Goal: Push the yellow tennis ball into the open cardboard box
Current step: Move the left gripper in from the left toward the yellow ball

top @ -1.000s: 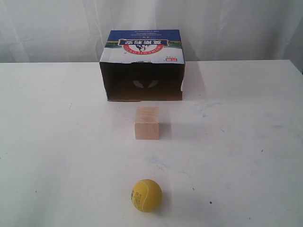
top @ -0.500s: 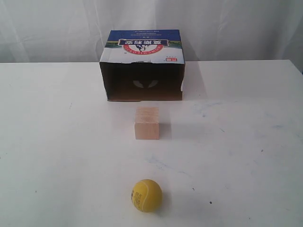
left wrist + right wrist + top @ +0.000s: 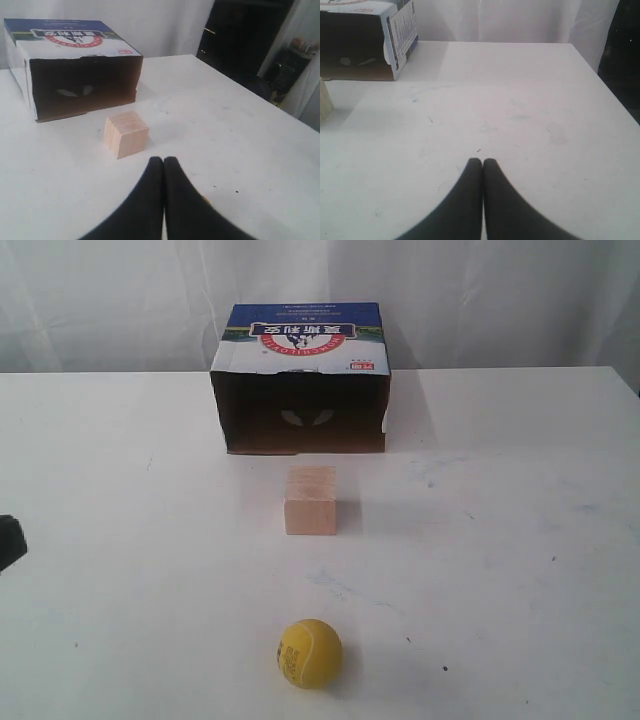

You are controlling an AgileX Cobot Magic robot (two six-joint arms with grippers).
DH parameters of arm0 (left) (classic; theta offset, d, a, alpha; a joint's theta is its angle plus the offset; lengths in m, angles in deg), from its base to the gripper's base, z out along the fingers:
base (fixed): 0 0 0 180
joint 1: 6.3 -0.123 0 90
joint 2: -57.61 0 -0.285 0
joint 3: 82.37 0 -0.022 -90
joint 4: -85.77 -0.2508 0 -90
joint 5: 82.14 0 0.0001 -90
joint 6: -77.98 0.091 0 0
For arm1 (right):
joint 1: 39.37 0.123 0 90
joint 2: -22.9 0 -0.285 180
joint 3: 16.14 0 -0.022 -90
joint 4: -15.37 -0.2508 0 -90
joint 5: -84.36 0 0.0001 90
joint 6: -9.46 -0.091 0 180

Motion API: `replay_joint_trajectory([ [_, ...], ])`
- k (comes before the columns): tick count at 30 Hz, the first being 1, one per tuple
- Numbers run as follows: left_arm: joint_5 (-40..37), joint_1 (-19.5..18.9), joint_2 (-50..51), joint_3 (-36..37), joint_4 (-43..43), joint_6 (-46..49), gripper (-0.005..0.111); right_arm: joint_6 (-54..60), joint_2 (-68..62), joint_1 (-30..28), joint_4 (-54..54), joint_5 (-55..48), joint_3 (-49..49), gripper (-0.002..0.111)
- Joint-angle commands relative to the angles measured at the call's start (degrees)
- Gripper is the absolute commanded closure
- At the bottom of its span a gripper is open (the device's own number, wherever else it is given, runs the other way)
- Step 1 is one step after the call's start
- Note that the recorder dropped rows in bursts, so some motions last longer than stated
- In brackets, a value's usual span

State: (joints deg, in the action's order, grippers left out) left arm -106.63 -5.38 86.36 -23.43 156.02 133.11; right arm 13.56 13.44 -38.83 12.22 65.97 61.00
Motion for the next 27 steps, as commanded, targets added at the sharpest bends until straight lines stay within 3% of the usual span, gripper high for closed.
replay_joint_trajectory([
  [1, -0.64, 2.68, 6.43, -0.31, 8.31, 13.75, 0.107, -0.07, 0.26, 0.14, 0.18, 0.51, 0.07, 0.108],
  [10, -8.86, 4.54, 21.17, -0.31, 29.69, 36.95, 0.107, -0.07, 0.26, 0.14, 0.18, 0.51, 0.07, 0.108],
  [14, -14.32, 4.54, 28.23, -1.99, 29.69, 40.24, 0.107, -0.07, 0.26, 0.14, 0.18, 0.51, 0.07, 0.108],
  [23, -18.62, 4.54, 40.28, -4.07, 29.69, 43.5, 0.107, -0.07, 0.26, 0.14, 0.18, 0.51, 0.07, 0.108],
  [27, -20.24, 5.4, 45.73, -4.57, 29.69, 50.31, 0.107, -0.06, 0.26, 0.14, 0.18, 0.41, 0.07, 0.108],
])
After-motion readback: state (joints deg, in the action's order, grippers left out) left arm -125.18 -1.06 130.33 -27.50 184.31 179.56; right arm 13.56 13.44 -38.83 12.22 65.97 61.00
